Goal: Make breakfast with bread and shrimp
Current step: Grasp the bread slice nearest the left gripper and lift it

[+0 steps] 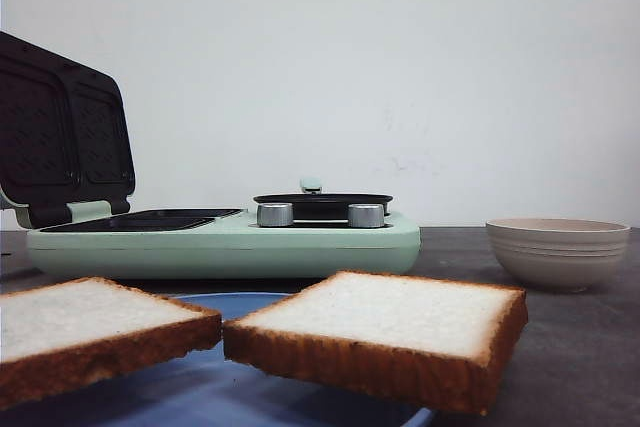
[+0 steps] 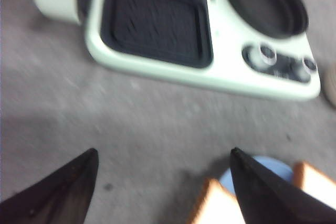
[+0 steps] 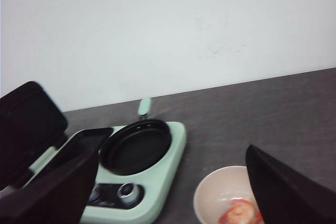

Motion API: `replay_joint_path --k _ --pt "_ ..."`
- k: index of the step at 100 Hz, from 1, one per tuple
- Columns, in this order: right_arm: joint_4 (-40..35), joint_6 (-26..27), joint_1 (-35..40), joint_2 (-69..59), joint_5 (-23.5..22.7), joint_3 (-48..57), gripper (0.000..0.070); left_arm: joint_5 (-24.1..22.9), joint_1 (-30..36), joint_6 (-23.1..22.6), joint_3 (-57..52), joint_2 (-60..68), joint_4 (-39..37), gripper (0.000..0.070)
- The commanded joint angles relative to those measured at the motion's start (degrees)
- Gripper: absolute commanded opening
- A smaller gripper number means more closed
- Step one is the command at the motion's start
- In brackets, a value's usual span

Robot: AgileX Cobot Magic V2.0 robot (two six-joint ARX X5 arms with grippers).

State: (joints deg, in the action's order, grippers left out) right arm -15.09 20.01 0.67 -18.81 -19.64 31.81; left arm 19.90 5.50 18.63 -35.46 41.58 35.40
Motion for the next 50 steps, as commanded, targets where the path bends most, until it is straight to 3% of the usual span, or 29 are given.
replay_joint_path --k 1,24,50 --pt "0.4 0.8 0.1 -0.2 -1.2 0.9 0.0564 2.5 0.0 -0.2 -0.7 2.9 -0.2 0.044" --pt "-0.7 0.6 1.4 -0.2 -2.0 0.9 0.0563 10.7 0.0 -6.2 -0.7 14.2 3.2 0.0443" --pt "-1.3 -0.1 2.9 -0.2 -1.9 0.9 0.0562 17.1 0.0 -9.6 -0.7 25.4 10.1 0.0442"
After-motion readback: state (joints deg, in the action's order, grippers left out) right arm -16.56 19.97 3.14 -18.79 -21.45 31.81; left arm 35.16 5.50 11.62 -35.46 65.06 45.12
